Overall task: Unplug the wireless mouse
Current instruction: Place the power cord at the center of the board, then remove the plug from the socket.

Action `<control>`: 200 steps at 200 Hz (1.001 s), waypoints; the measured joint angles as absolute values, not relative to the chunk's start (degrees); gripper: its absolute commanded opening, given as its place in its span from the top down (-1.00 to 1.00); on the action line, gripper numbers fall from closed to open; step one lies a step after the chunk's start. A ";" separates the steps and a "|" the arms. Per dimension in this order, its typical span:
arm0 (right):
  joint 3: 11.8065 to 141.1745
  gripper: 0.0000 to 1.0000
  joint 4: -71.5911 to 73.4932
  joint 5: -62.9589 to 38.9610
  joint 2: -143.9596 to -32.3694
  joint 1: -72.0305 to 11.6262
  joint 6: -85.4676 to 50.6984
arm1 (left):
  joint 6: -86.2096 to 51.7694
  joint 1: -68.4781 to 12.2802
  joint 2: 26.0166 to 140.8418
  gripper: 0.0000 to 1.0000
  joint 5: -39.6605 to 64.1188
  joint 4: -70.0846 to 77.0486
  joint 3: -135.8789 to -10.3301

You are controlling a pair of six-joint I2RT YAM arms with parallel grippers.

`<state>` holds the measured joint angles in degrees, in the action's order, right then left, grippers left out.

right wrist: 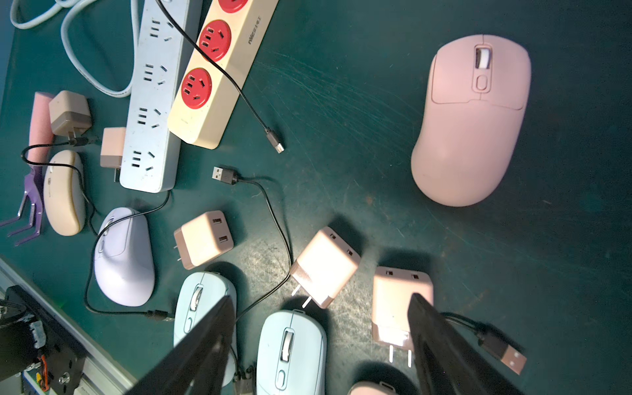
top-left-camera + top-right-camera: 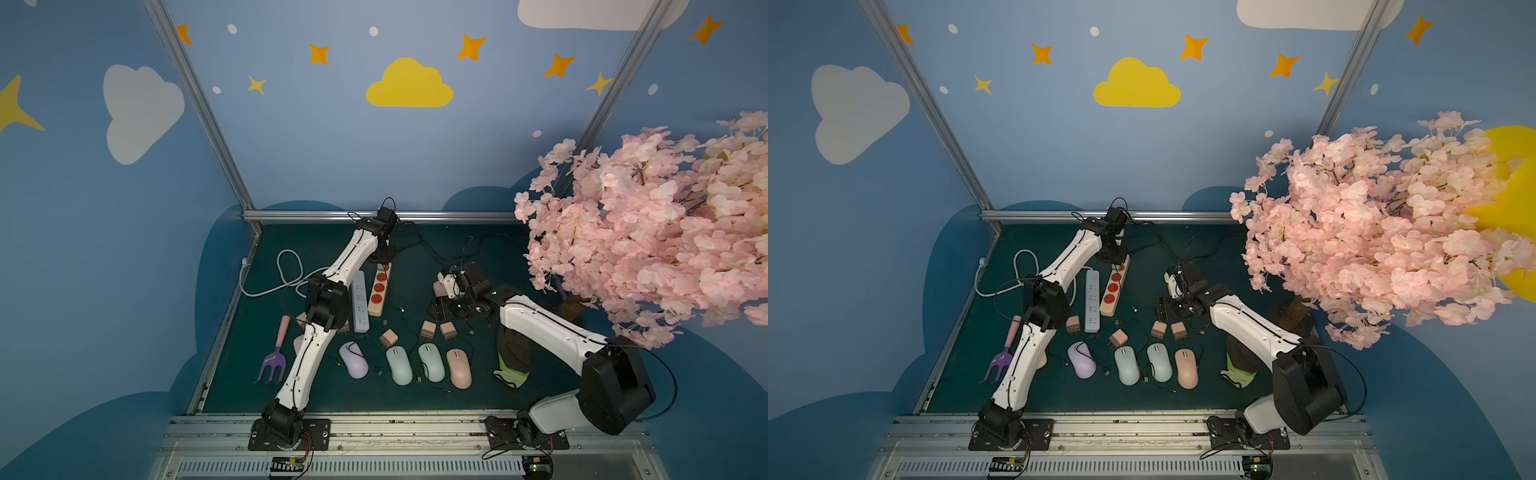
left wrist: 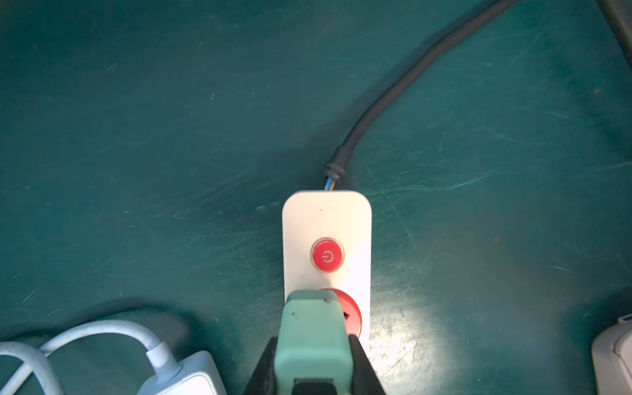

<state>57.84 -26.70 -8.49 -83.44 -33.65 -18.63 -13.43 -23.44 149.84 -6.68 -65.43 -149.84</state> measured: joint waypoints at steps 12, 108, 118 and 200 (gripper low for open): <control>58.22 -0.64 -26.50 -8.86 -84.01 -33.65 -19.31 | -13.74 -22.83 149.29 0.92 -5.10 -64.86 -148.81; 77.84 -0.56 -19.44 -18.17 -106.32 -32.99 -29.08 | -19.31 -15.66 143.13 0.92 15.94 -54.78 -134.21; 79.85 -0.52 -19.00 -18.94 -108.90 -32.56 -30.15 | -19.66 -15.38 142.50 0.92 17.04 -53.63 -132.66; 88.68 -0.58 -11.38 -29.47 -122.02 -30.41 -36.99 | -22.50 -12.97 137.56 0.92 24.25 -42.96 -120.05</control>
<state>88.68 -11.38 -29.47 -122.02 -30.41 -36.99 -22.50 -12.97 137.56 24.25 -42.96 -120.05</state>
